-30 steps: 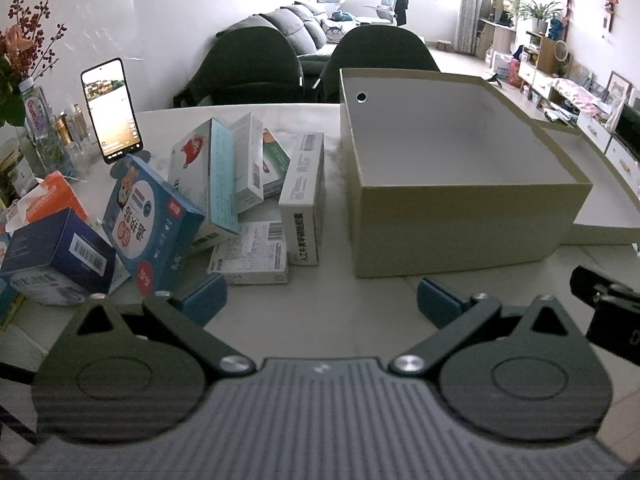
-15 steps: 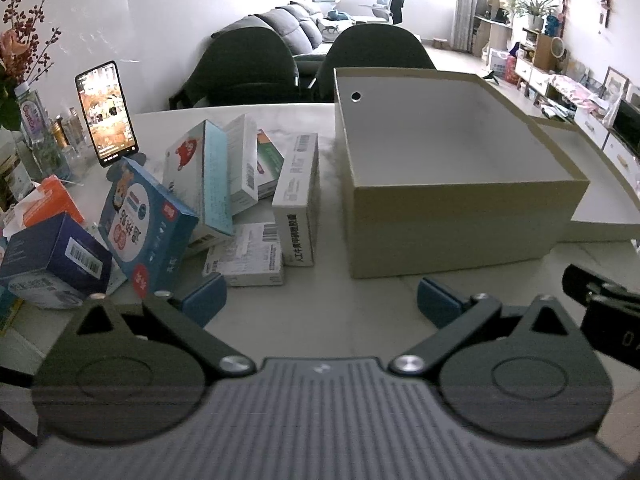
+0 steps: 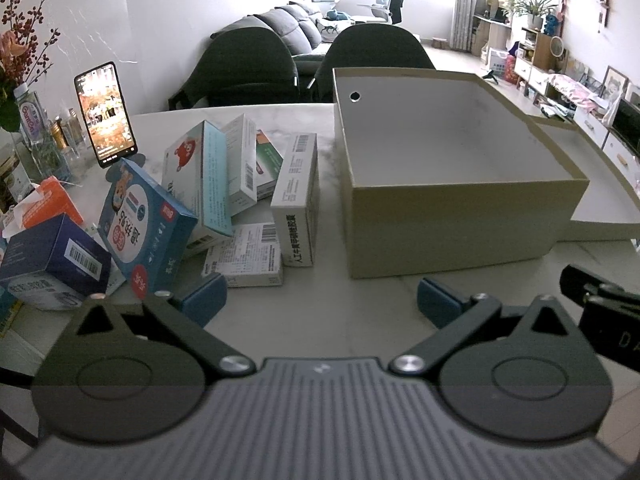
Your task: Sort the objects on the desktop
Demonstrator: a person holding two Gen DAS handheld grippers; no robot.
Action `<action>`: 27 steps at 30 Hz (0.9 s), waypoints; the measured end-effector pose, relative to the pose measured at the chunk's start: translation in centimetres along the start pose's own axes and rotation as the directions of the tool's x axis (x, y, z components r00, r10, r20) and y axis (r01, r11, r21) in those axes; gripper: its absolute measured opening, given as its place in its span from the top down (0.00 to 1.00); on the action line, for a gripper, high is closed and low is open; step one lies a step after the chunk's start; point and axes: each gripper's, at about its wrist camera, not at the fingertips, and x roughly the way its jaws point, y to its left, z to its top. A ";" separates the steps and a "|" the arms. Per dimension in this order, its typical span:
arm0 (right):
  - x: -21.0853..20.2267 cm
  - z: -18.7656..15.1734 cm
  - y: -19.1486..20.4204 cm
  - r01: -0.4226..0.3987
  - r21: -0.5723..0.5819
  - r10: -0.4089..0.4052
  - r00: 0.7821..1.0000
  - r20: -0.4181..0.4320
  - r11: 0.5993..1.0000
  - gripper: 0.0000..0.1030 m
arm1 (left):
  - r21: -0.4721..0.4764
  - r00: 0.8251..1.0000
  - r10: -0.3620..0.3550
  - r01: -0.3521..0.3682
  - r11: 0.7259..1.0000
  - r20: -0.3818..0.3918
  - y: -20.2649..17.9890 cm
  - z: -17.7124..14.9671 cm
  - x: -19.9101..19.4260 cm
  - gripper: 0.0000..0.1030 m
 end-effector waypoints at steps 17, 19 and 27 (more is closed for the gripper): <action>0.1 -0.1 0.1 -0.002 -0.004 0.002 1.000 -0.003 1.000 0.00 | -0.002 1.000 0.002 -0.002 1.000 -0.002 0.0 0.0 0.1 0.00; 0.0 -0.1 0.1 -0.003 -0.004 0.003 1.000 -0.003 1.000 0.00 | -0.002 1.000 0.003 -0.003 1.000 -0.001 0.0 -0.1 0.0 0.00; 0.0 -0.1 0.1 -0.004 -0.003 0.004 1.000 -0.004 1.000 0.00 | 0.000 1.000 0.003 -0.003 1.000 -0.004 0.0 -0.1 0.0 0.00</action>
